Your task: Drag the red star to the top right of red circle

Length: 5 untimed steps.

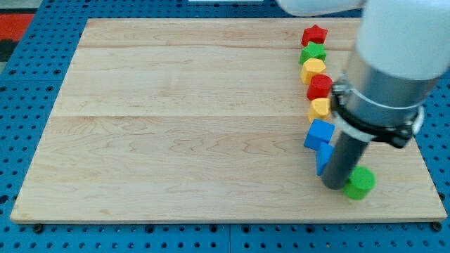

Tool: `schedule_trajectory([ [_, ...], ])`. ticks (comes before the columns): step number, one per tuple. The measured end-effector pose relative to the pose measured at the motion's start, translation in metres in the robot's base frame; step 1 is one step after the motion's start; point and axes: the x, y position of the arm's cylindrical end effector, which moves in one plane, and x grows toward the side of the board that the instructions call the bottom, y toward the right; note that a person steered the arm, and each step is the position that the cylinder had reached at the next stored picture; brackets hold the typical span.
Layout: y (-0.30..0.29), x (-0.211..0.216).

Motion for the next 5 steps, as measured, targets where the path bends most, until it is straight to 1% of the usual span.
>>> schedule_trajectory([
  [1, -0.044, 0.000],
  [2, -0.112, 0.000],
  [3, -0.135, -0.055],
  [5, -0.131, -0.250],
])
